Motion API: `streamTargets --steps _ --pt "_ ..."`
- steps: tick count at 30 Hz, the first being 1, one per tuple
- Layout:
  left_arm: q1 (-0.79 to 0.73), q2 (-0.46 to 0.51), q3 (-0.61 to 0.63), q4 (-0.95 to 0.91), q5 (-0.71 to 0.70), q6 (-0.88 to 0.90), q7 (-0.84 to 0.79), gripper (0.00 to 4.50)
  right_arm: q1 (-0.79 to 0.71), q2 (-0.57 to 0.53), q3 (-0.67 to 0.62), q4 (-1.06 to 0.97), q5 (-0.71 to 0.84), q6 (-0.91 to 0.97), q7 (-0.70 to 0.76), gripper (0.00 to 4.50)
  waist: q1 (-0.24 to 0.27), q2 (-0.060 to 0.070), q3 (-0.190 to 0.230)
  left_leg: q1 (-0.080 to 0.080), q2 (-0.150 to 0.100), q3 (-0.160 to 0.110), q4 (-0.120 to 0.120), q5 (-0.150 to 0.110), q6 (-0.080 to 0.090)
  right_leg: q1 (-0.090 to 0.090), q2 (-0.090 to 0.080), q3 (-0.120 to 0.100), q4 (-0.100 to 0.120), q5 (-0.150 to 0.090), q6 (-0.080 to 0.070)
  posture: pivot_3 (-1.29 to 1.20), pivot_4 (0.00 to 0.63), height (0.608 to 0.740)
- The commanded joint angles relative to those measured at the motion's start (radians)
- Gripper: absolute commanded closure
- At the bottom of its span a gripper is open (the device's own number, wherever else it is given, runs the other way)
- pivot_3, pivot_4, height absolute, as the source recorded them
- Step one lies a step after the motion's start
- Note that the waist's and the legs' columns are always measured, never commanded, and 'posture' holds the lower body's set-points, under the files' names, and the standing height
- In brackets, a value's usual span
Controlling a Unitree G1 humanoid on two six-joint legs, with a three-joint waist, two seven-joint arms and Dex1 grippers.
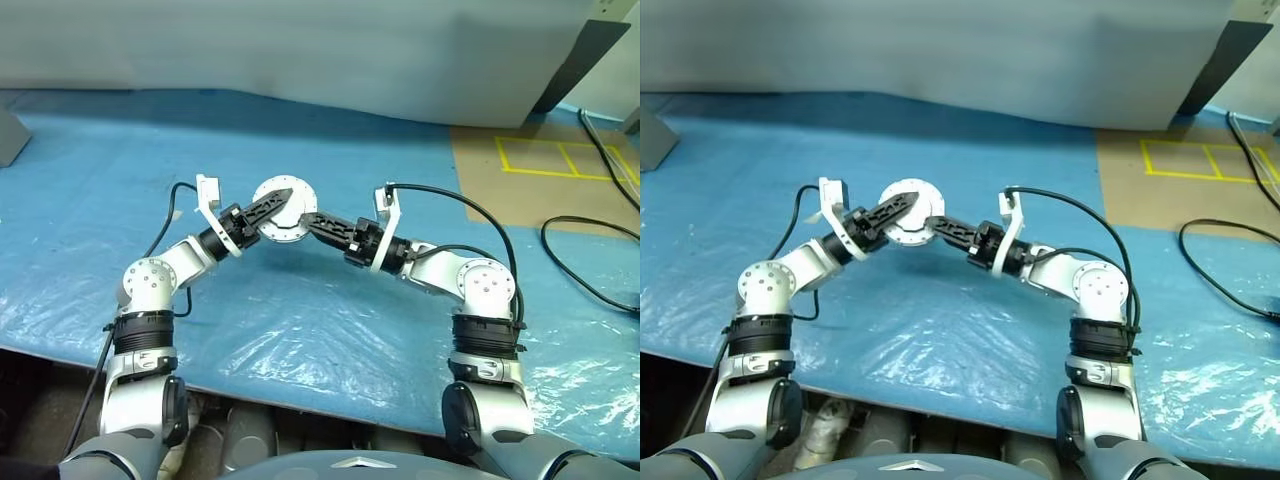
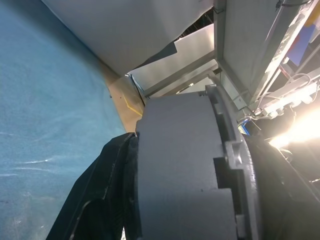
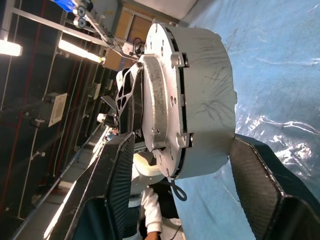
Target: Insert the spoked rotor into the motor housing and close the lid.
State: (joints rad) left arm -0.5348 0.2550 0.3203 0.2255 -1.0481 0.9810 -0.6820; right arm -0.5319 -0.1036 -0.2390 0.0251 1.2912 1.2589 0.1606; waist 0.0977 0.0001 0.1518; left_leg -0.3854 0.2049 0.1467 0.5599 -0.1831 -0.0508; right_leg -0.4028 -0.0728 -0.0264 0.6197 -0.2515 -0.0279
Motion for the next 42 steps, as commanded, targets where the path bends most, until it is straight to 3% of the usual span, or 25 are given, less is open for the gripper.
streamTargets --steps 1,17,25,33,38,42 --pt "-0.017 0.018 0.048 0.002 -0.009 -0.022 0.022 1.62 -0.029 0.004 0.001 -0.039 0.040 -0.016 0.047 1.72 -0.001 0.000 0.000 0.000 0.000 0.000 0.000 0.000 0.000 0.000 0.000 0.000 0.000 0.000 0.000 0.00 0.150 0.740" --pt "-0.068 0.177 0.228 0.150 0.022 -0.163 0.055 1.62 -0.043 0.003 0.023 -0.005 0.021 -0.033 0.076 1.72 0.006 -0.004 0.002 -0.002 0.000 0.000 0.000 0.000 0.000 0.000 0.000 -0.001 -0.001 0.000 0.000 0.00 0.150 0.740" --pt "-0.180 0.305 0.253 0.612 0.234 -0.463 0.083 1.62 -0.048 -0.003 0.028 0.001 0.007 -0.037 0.082 1.72 -0.002 -0.007 0.004 0.000 0.000 -0.001 0.001 0.000 0.000 0.000 0.000 0.000 0.000 0.000 0.001 0.00 0.150 0.740" --pt "-0.235 0.323 0.235 0.831 0.350 -0.601 0.041 1.62 -0.044 -0.010 0.033 -0.010 -0.007 -0.044 0.085 1.72 0.013 -0.011 0.005 -0.003 0.000 -0.002 0.001 0.000 0.000 0.000 0.000 -0.003 -0.001 0.000 0.001 0.00 0.150 0.740" --pt "-0.234 0.359 0.251 0.948 0.420 -0.725 0.138 0.01 -0.039 -0.009 0.032 -0.016 -0.009 -0.050 0.085 1.69 0.003 -0.011 0.005 0.001 0.000 -0.002 0.002 0.000 0.000 0.002 -0.001 -0.002 0.001 0.000 0.001 0.00 0.150 0.740" --pt "-0.223 0.419 0.298 0.996 0.412 -0.750 0.145 0.01 -0.035 -0.007 0.033 -0.018 -0.012 -0.055 0.089 1.69 -0.006 -0.011 0.005 0.003 0.001 -0.002 0.001 0.000 0.000 0.002 0.000 0.000 0.002 0.000 0.001 0.00 0.150 0.740"
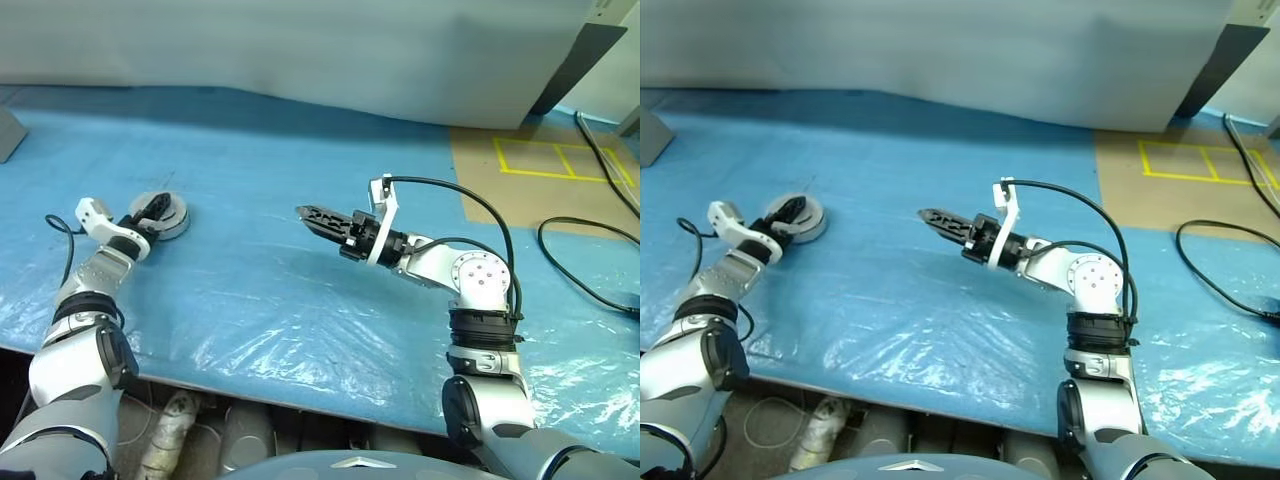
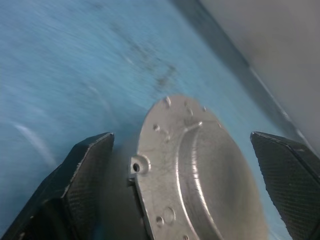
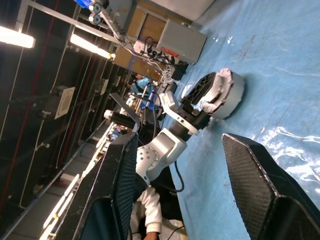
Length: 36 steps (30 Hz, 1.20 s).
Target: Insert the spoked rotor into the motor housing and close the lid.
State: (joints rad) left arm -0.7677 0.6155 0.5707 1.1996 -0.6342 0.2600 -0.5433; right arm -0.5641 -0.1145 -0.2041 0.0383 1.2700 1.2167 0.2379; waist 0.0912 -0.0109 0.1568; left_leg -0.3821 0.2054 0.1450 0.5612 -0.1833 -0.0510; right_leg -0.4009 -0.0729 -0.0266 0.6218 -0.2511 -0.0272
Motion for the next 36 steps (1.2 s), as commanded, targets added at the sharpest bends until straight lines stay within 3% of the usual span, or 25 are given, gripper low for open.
streamTargets --steps 1,10,14,17,24,29,36 --pt "0.015 0.078 0.060 0.029 -0.005 -0.031 0.003 0.01 -0.002 0.006 -0.002 -0.032 0.008 -0.016 0.012 1.69 0.002 0.000 0.000 0.000 0.000 0.000 0.000 0.000 0.000 0.000 0.000 0.000 -0.001 0.000 0.000 0.00 0.150 0.740" --pt "-0.008 0.199 0.102 0.046 0.013 -0.071 -0.051 0.01 0.020 -0.002 -0.006 -0.069 -0.044 -0.082 0.019 1.69 0.015 0.000 0.000 -0.002 0.000 0.000 0.000 0.000 0.000 0.000 -0.001 -0.001 -0.002 0.000 0.000 0.00 0.150 0.740" --pt "-0.107 0.151 -0.066 -0.067 0.113 -0.031 -0.259 0.01 0.040 -0.053 0.016 -0.141 -0.209 -0.254 0.078 1.69 0.038 -0.001 0.000 -0.003 0.000 0.000 0.001 0.000 0.000 0.000 -0.001 -0.002 -0.001 0.000 0.000 0.00 0.150 0.740" --pt "-0.132 0.062 -0.219 -0.263 0.153 0.005 -0.417 0.01 0.031 -0.120 0.038 -0.154 -0.329 -0.358 0.127 1.69 0.042 -0.001 0.000 -0.002 -0.001 0.001 0.002 0.000 0.000 0.002 -0.003 -0.002 -0.001 0.000 0.000 0.00 0.150 0.740" --pt "-0.018 -0.059 -0.431 -0.651 0.201 0.062 -0.535 0.01 0.039 -0.210 0.114 -0.213 -0.486 -0.461 0.219 1.69 -0.002 -0.001 0.001 -0.003 0.000 0.002 0.001 0.000 0.000 -0.001 -0.001 0.000 0.001 0.000 -0.001 0.00 0.150 0.740" --pt "0.101 -0.046 -0.508 -0.825 0.244 0.049 -0.566 0.01 0.072 -0.252 0.188 -0.259 -0.601 -0.505 0.246 1.69 -0.021 0.000 0.001 -0.004 0.001 0.002 0.000 0.000 0.000 -0.002 0.001 0.000 0.000 0.000 -0.001 0.00 0.150 0.740" --pt "0.194 -0.058 -0.472 -0.988 0.185 0.138 -0.520 0.01 0.080 -0.243 0.212 -0.249 -0.667 -0.542 0.263 1.69 -0.014 0.000 0.001 -0.002 0.001 0.002 0.002 0.000 0.000 -0.001 0.000 0.000 0.001 -0.001 -0.001 0.00 0.150 0.740"
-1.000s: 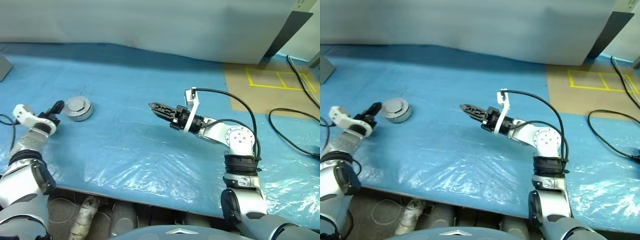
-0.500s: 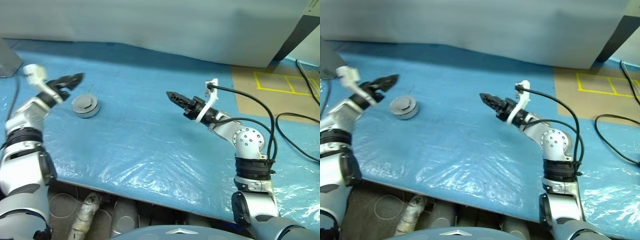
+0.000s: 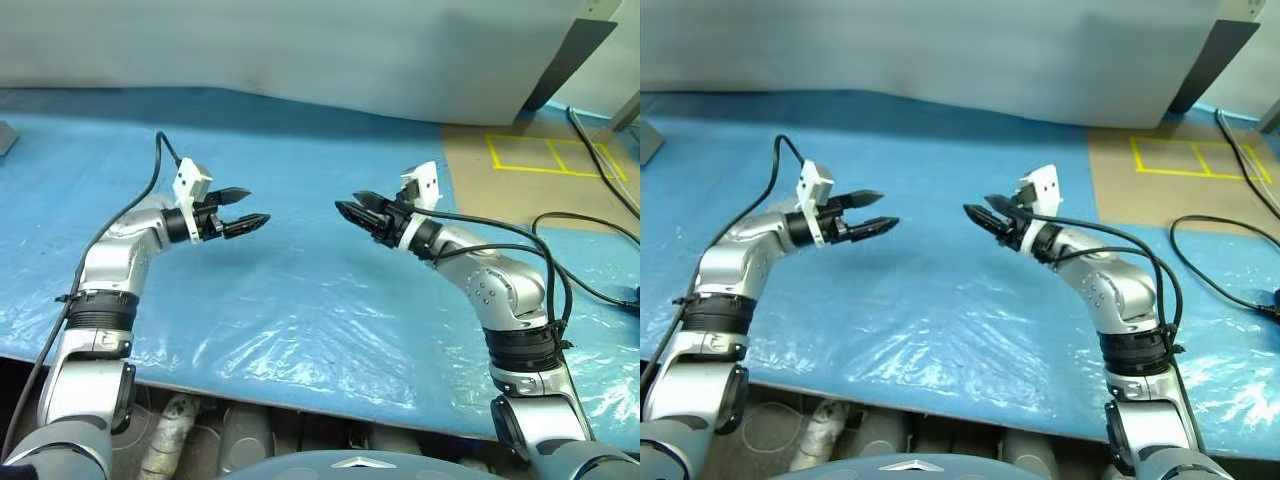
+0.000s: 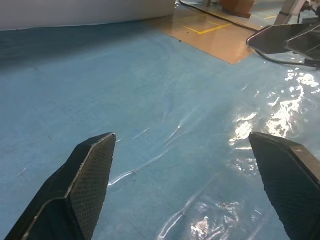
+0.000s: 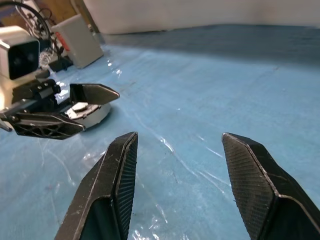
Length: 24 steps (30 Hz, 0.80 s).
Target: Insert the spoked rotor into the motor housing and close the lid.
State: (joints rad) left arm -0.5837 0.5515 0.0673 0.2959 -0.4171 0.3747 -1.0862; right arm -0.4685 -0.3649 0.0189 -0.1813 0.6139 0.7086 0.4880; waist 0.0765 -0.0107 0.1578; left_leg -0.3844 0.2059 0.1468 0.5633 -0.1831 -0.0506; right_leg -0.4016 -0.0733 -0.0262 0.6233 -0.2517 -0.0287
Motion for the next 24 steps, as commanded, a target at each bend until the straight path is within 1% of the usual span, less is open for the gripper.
streamTargets --steps 1,3,8,14,24 --pt "0.019 0.006 0.029 -0.099 -0.029 0.022 0.029 0.01 -0.018 0.011 -0.009 -0.025 -0.015 -0.036 0.015 1.69 0.001 0.000 0.000 0.001 0.000 0.000 0.001 0.000 0.000 0.001 0.000 0.000 0.000 0.000 0.000 0.00 0.150 0.740" --pt "0.023 -0.004 0.039 -0.120 -0.041 0.044 0.052 0.01 -0.033 0.023 -0.003 -0.012 -0.021 -0.038 0.022 1.69 0.000 0.000 0.000 0.001 0.000 0.000 0.001 0.000 0.000 0.001 0.000 0.001 0.000 0.000 0.000 0.00 0.150 0.740" --pt "0.017 0.010 0.056 -0.098 -0.044 0.057 0.081 0.01 -0.070 0.048 0.028 0.007 -0.052 -0.048 0.053 1.69 -0.003 0.000 0.000 0.001 0.000 0.001 0.001 0.000 0.001 0.001 0.000 0.001 0.000 0.000 0.000 0.00 0.150 0.740" --pt "0.058 0.026 0.092 -0.153 -0.072 0.089 0.104 0.01 -0.042 0.065 0.018 0.003 -0.040 -0.032 0.072 1.69 -0.003 0.000 0.000 0.000 0.000 0.001 -0.001 0.000 0.001 0.000 0.000 0.001 0.000 0.000 0.000 0.00 0.150 0.740" --pt "0.115 0.017 0.128 -0.224 -0.107 0.111 0.168 0.01 -0.076 0.077 0.023 0.023 -0.038 -0.016 0.101 1.69 -0.004 0.000 0.000 0.001 0.000 0.001 0.000 0.000 0.001 0.000 0.000 0.001 0.000 0.000 0.000 0.00 0.150 0.740"
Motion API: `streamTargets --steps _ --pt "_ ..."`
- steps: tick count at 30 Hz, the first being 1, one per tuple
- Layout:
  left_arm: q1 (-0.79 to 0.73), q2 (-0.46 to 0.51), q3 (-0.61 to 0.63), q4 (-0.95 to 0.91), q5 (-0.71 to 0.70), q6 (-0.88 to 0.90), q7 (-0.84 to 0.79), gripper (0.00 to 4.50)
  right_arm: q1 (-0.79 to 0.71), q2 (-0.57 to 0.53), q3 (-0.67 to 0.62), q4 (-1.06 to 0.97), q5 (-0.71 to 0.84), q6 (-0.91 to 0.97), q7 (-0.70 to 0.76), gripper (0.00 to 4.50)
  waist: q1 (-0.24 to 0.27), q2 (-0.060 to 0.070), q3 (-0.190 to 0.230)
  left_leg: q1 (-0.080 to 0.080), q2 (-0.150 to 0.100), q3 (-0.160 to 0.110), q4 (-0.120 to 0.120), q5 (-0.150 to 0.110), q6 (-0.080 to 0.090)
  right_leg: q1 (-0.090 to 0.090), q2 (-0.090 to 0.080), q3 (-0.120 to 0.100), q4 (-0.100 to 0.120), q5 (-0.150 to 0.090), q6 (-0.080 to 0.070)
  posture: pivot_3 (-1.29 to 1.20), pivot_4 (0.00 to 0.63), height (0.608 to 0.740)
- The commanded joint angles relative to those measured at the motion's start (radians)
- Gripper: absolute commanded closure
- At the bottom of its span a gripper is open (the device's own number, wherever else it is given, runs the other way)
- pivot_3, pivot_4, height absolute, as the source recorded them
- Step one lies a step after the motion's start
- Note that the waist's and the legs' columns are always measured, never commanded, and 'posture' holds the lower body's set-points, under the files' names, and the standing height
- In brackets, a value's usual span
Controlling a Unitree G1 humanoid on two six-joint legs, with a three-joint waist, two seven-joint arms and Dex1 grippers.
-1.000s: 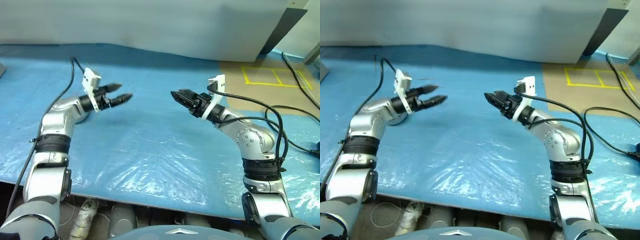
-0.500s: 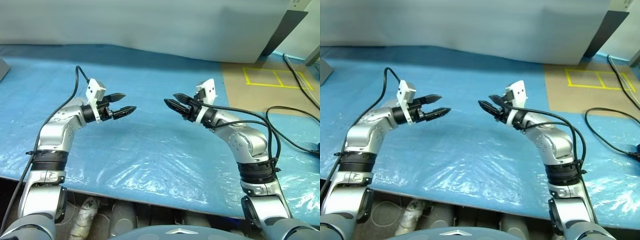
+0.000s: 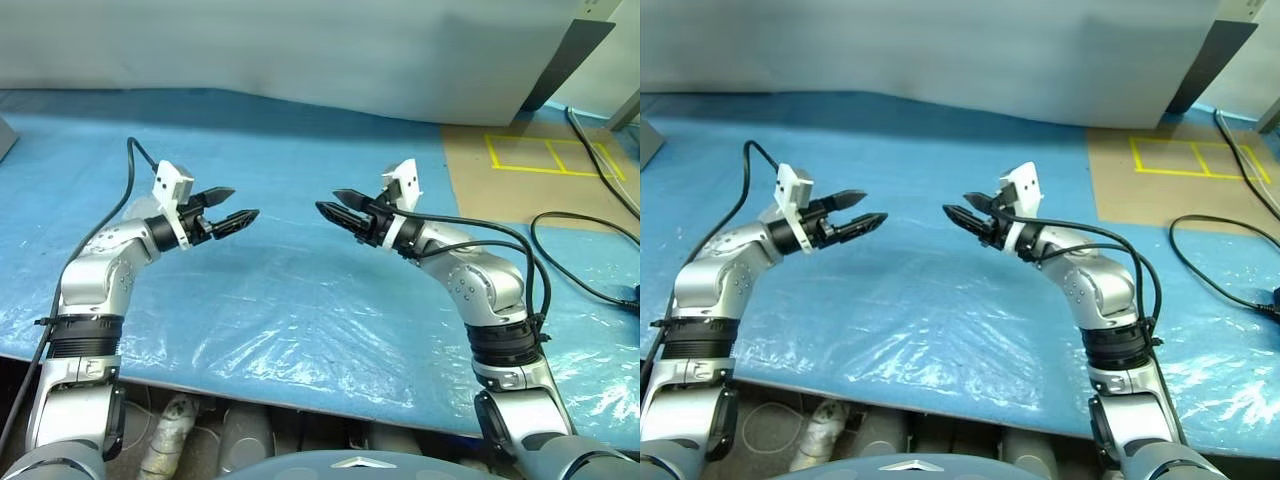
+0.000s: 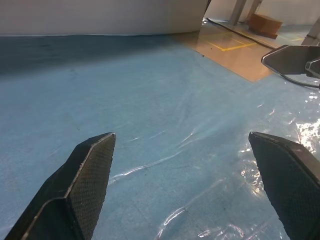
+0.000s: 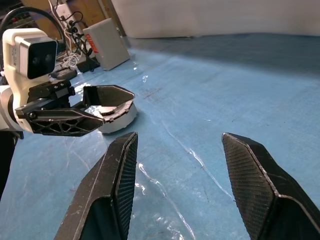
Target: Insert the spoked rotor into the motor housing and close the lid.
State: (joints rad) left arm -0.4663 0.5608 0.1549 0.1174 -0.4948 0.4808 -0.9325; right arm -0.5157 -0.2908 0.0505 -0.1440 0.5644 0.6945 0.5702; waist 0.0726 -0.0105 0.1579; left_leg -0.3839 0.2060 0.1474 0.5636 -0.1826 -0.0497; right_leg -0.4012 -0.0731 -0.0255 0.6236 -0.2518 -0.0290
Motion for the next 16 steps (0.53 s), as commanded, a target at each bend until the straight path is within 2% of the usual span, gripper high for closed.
streamTargets --steps 1,16 --pt "-0.001 0.012 0.042 -0.048 -0.032 0.005 0.015 0.01 -0.033 0.004 -0.008 -0.010 0.010 -0.002 0.021 1.69 0.000 0.000 0.000 0.000 0.000 0.000 0.000 0.000 0.000 0.000 0.000 0.000 0.000 0.000 0.000 0.00 0.150 0.740" --pt "-0.023 0.008 0.019 -0.013 -0.018 -0.023 0.013 0.01 -0.029 0.029 -0.007 0.032 -0.026 -0.017 0.020 1.69 -0.001 0.000 0.000 0.000 0.000 0.000 0.000 0.000 0.000 0.000 0.000 0.000 0.000 0.000 0.000 0.00 0.150 0.740"
